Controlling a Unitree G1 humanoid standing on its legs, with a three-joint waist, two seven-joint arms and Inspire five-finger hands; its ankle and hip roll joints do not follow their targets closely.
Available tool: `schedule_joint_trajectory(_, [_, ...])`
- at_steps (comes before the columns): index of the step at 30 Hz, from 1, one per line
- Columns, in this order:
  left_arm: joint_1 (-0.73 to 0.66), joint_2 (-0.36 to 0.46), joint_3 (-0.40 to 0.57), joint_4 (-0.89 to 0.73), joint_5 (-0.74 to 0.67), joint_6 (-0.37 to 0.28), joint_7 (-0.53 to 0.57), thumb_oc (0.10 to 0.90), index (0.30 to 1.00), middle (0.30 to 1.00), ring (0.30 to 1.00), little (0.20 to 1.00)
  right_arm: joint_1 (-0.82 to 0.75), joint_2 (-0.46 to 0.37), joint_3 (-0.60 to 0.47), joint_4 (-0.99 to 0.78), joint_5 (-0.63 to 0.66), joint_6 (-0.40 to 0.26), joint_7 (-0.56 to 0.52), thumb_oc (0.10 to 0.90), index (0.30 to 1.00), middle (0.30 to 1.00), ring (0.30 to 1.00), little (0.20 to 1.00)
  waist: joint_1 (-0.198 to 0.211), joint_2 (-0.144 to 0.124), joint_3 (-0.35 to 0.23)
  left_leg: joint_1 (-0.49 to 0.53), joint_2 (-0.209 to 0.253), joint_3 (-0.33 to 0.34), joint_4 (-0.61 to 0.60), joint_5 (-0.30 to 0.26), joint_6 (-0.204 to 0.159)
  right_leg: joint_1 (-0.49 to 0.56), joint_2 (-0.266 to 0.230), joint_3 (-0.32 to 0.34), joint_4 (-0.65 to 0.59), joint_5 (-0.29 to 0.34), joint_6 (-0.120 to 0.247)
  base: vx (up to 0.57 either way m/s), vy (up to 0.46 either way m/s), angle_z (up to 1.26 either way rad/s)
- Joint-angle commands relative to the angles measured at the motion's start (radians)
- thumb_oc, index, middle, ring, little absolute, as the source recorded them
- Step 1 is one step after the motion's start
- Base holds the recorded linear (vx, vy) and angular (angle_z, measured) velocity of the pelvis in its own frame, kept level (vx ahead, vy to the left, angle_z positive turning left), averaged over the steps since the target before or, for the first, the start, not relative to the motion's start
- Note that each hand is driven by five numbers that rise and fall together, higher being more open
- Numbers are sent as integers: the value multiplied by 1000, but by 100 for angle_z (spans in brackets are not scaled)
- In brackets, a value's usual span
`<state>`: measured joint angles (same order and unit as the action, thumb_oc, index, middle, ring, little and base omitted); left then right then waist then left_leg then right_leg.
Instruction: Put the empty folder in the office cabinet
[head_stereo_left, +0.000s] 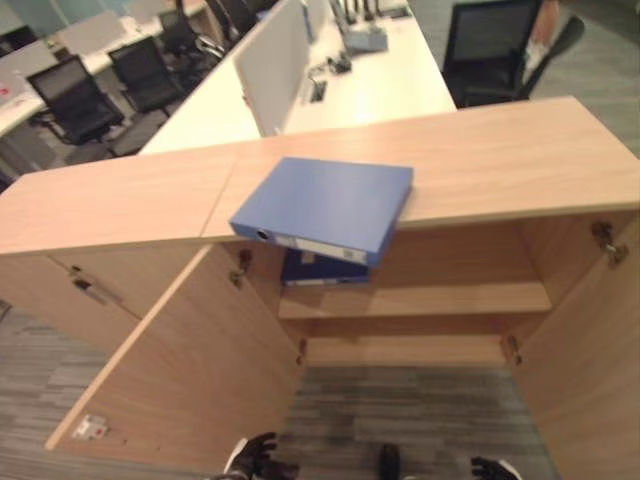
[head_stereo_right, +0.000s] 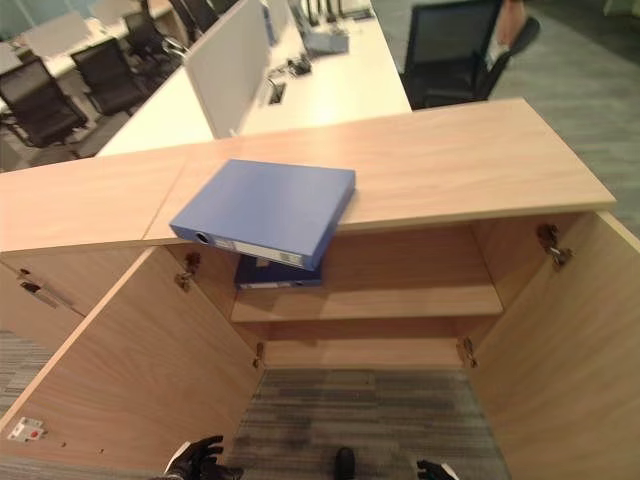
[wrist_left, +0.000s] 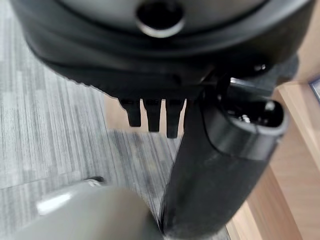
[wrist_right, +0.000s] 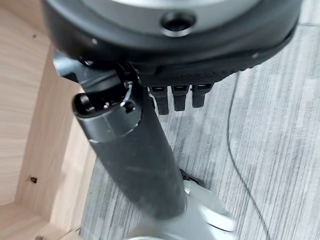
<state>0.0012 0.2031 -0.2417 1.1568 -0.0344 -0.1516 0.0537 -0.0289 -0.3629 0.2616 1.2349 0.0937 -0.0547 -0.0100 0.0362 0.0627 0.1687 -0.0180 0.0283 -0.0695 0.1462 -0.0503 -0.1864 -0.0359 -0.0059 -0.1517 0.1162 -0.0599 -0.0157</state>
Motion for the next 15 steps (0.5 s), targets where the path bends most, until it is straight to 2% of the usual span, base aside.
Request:
schedule_joint_trajectory(1, [3, 30, -14, 9, 29, -10, -7, 800, 900, 900, 900, 900, -6, 1, 4, -30, -33, -39, -7, 800, 900, 900, 900, 900, 29, -36, 30, -8, -52, 106, 21, -21, 112, 179, -59, 24, -173, -5, 105, 121, 39, -55])
schedule_joint_trajectory(2, [12, 34, -12, 9, 38, -7, -8, 800, 900, 900, 900, 900, 4, 9, 6, -25, -38, -41, -8, 800, 900, 900, 900, 900, 34, -44, 17, 29, -69, 79, -10, -39, 134, 183, -48, 34, -153, -11, 99, 78, 15, -42])
schedule_joint_trajectory(5, [15, 40, -14, 9, 41, -4, -9, 800, 900, 900, 900, 900, 12, 17, 5, -23, -37, -40, -9, 800, 900, 900, 900, 900, 26, -52, 12, 51, -69, 71, -34, -37, 144, 184, -41, 37, -121, -19, 92, 71, 44, -13])
schedule_joint_trajectory(6, [17, 48, -14, 0, 40, 0, -10, 800, 900, 900, 900, 900, 2, 24, 10, -26, -43, -38, -7, 800, 900, 900, 900, 900, 34, -55, 11, 74, -60, 79, -66, -39, 161, 157, -30, 28, -56, -26, 98, 31, 49, 2])
schedule_joint_trajectory(7, [17, 48, -14, 0, 40, 0, -10, 800, 900, 900, 900, 900, 2, 24, 10, -26, -43, -38, -7, 800, 900, 900, 900, 900, 36, -55, 12, 76, -60, 81, -69, -39, 161, 155, -30, 30, -52, -28, 99, 7, 22, -3])
schedule_joint_trajectory(8, [25, 53, -14, -6, 46, -2, -12, 800, 900, 900, 900, 900, -6, 26, 13, -26, -52, -40, -7, 800, 900, 900, 900, 900, 55, -52, 9, 89, -55, 88, -91, -42, 170, 132, -30, -5, -10, -35, 114, -22, 9, -47])
schedule_joint_trajectory(9, [23, 63, -4, -8, 58, 0, -12, 800, 900, 900, 900, 900, -21, 32, 20, -34, -64, -37, -6, 800, 900, 900, 900, 900, 70, -42, 22, 112, -37, 98, -116, -41, 183, 51, -60, -77, 129, -3, 170, -23, 11, -76])
schedule_joint_trajectory(10, [22, 63, -4, -8, 58, 0, -13, 800, 900, 900, 900, 900, -22, 32, 20, -34, -64, -37, -6, 800, 900, 900, 900, 900, 70, -43, 22, 111, -38, 98, -117, -40, 184, 47, -62, -77, 136, -5, 171, -47, 27, -100])
schedule_joint_trajectory(11, [17, 66, -1, -7, 56, 0, -11, 800, 900, 900, 900, 900, -31, 35, 19, -37, -66, -34, -4, 800, 900, 900, 900, 900, 60, -36, 33, 117, -36, 93, -119, -37, 191, 3, -64, -68, 211, 24, 205, -27, 25, -57])
schedule_joint_trajectory(12, [17, 66, -1, -7, 56, 0, -11, 800, 900, 900, 900, 900, -31, 35, 19, -37, -66, -34, -4, 800, 900, 900, 900, 900, 60, -36, 32, 116, -36, 93, -119, -37, 191, 3, -64, -68, 212, 24, 205, -43, 5, -23])
schedule_joint_trajectory(13, [8, 74, 12, 1, 48, 3, -8, 800, 900, 900, 900, 900, -32, 43, 5, -38, -63, -25, 1, 800, 900, 900, 900, 900, 49, -22, 37, 126, -25, 90, -120, -38, 195, -33, -116, -58, 263, 52, 253, -15, -63, 7])
schedule_joint_trajectory(15, [9, 82, 20, 18, 47, 1, -9, 800, 900, 900, 900, 900, -15, 48, -8, -44, -57, -27, -2, 800, 900, 900, 900, 900, 53, -10, 30, 134, 0, 92, -133, -45, 182, -9, -218, -99, 217, 37, 210, -18, -138, -2])
